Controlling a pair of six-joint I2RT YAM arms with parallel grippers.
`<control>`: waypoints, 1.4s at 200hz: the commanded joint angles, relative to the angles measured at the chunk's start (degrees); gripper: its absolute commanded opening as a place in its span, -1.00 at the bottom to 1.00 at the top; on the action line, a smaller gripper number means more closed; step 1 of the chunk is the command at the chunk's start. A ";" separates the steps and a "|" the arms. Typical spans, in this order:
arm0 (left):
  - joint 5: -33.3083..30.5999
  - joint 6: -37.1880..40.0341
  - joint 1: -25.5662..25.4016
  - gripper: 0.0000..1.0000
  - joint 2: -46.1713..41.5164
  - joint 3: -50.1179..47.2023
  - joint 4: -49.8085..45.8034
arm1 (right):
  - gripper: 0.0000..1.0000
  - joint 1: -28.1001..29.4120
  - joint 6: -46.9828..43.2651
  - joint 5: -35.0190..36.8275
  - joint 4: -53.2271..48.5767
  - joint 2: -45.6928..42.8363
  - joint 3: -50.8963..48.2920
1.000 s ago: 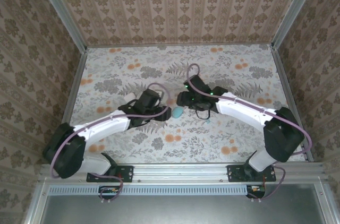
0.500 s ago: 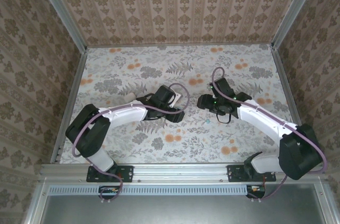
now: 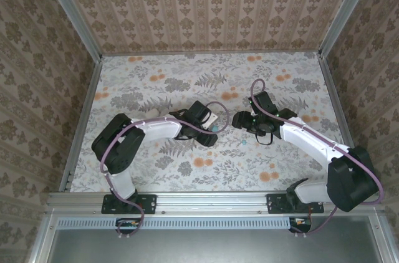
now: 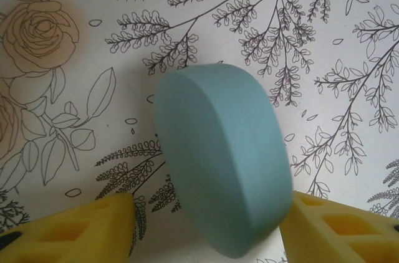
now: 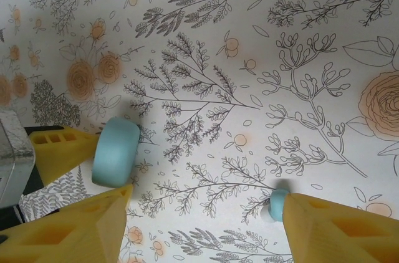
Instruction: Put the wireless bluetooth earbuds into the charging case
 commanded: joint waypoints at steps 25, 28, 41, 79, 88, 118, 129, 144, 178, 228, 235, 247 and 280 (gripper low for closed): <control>0.51 2.28 0.43 0.10 -1.05 -0.10 0.02 | 0.37 -0.40 -0.93 -1.43 0.55 0.31 1.65; 0.59 2.38 0.40 0.09 -1.23 -0.29 0.22 | 0.37 -0.40 -0.94 -1.51 0.55 0.37 1.68; 0.81 2.91 0.46 0.03 -1.99 -0.61 1.16 | 0.37 -0.43 -0.73 -2.11 0.84 0.56 1.82; 4.92 7.25 0.51 -0.01 -4.78 -2.55 4.10 | 0.37 -0.52 0.23 -5.62 2.55 1.98 1.38; 6.82 8.72 0.62 0.07 -5.78 -3.19 4.73 | 0.37 -0.53 0.28 -6.34 2.85 2.40 1.26; 12.79 14.67 1.86 0.28 -8.31 -3.92 4.07 | 0.37 -0.67 0.28 -6.92 2.98 2.98 0.78; 15.60 17.20 2.68 0.33 -8.30 -3.40 2.82 | 0.37 -0.71 0.44 -7.01 3.16 2.77 0.54; 18.75 22.81 3.28 0.41 -8.00 -2.21 -0.17 | 0.37 -0.71 0.62 -7.01 3.22 2.29 0.11; 20.16 38.98 3.83 0.52 -8.34 0.15 -6.52 | 0.37 -0.71 0.80 -6.24 2.93 0.71 -0.95; 18.64 47.63 6.17 0.61 -2.50 7.10 -11.99 | 0.37 -0.73 1.68 -5.71 3.71 -1.27 -3.56; 18.67 48.39 6.14 0.62 -1.11 8.28 -13.23 | 0.37 -0.76 1.68 -5.69 3.73 -1.41 -3.82; 19.05 49.16 5.96 0.64 0.74 10.03 -14.75 | 0.37 -0.79 1.73 -5.61 3.60 -1.62 -4.19; 19.63 49.89 4.62 0.67 3.99 12.22 -16.17 | 0.37 -0.96 1.84 -5.56 3.77 -2.03 -4.77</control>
